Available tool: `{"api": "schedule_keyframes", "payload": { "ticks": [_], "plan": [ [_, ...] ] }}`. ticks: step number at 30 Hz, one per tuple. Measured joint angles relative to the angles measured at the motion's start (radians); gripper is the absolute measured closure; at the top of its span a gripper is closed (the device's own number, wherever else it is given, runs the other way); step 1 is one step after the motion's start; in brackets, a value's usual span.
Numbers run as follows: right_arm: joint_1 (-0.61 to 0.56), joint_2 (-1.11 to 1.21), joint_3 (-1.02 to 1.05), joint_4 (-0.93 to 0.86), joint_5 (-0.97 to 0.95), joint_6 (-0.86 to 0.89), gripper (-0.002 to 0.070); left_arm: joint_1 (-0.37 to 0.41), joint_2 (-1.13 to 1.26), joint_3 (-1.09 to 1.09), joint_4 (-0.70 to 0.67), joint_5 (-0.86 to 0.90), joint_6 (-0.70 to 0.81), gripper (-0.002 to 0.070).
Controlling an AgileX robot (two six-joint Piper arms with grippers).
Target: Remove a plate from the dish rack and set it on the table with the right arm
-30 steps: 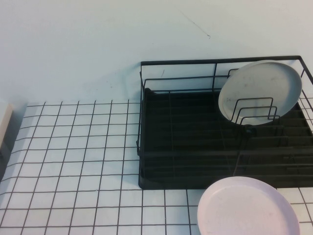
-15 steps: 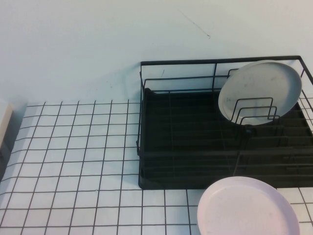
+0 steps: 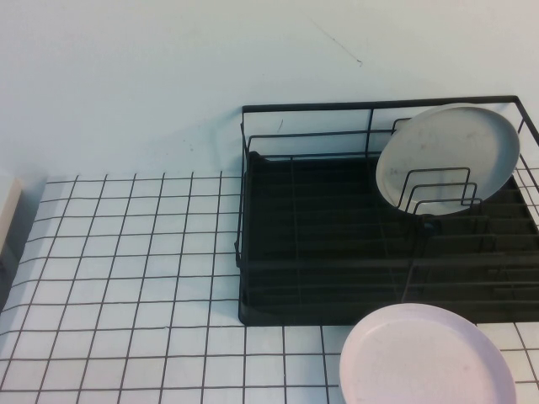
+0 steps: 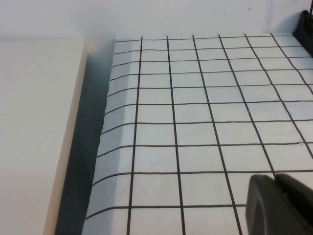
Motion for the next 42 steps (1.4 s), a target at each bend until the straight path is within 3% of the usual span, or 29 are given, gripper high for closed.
{"api": "schedule_keyframes", "payload": {
  "ticks": [15, 27, 31, 37, 42],
  "plan": [
    [0.000, 0.000, 0.007, -0.033, -0.053, 0.003, 0.0680, 0.000, 0.000, 0.000, 0.000, 0.000, 0.000, 0.0678],
    [0.000, 0.000, 0.010, -0.035, -0.858, 0.013, 0.0680, 0.000, 0.000, 0.000, 0.000, 0.000, 0.000, 0.0678],
    [0.000, 0.000, 0.010, -0.031, -1.023, 0.002, 0.0680, 0.000, 0.000, 0.000, 0.000, 0.000, 0.000, 0.0678],
    [0.000, 0.000, -0.007, 0.020, -0.977, -0.012, 0.0680, 0.000, 0.000, 0.000, 0.000, 0.000, 0.000, 0.0678],
    [0.000, 0.008, -0.211, 0.151, -0.571, -0.083, 0.0680, 0.000, 0.000, 0.000, 0.000, 0.000, 0.000, 0.0678]
  ]
}}
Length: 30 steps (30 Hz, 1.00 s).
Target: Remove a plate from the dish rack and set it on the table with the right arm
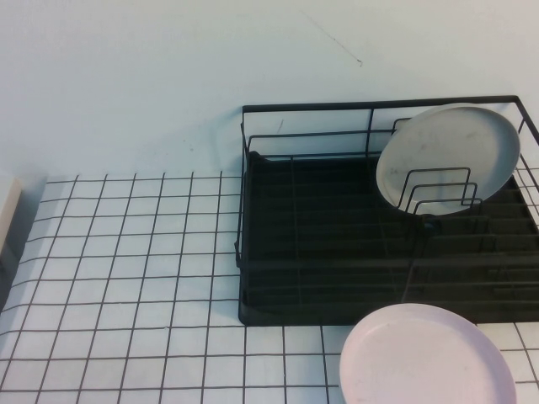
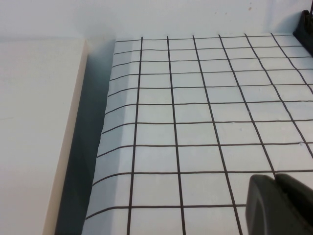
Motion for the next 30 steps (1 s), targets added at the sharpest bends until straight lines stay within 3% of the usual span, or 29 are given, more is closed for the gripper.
{"api": "schedule_keyframes", "payload": {
  "ticks": [9, 15, 21, 24, 30],
  "plan": [
    [0.000, 0.382, -0.418, 0.028, 0.590, -0.120, 0.0680, 0.000, 0.000, 0.000, 0.000, 0.000, 0.000, 0.0678],
    [0.000, 0.731, -0.594, 0.034, 0.775, -0.189, 0.0680, 0.000, 0.000, 0.000, 0.000, 0.000, 0.000, 0.0678],
    [0.000, 1.032, -0.752, 0.036, 0.811, -0.432, 0.0671, 0.000, 0.000, 0.000, 0.000, 0.000, 0.000, 0.0678],
    [0.000, 1.166, -0.821, 0.056, 0.801, -0.603, 0.0580, 0.000, 0.000, 0.000, 0.000, 0.000, 0.000, 0.0678],
    [0.000, 1.346, -0.908, 0.198, 0.727, -0.912, 0.0281, 0.000, 0.000, 0.000, 0.000, 0.000, 0.000, 0.0678]
  ]
}}
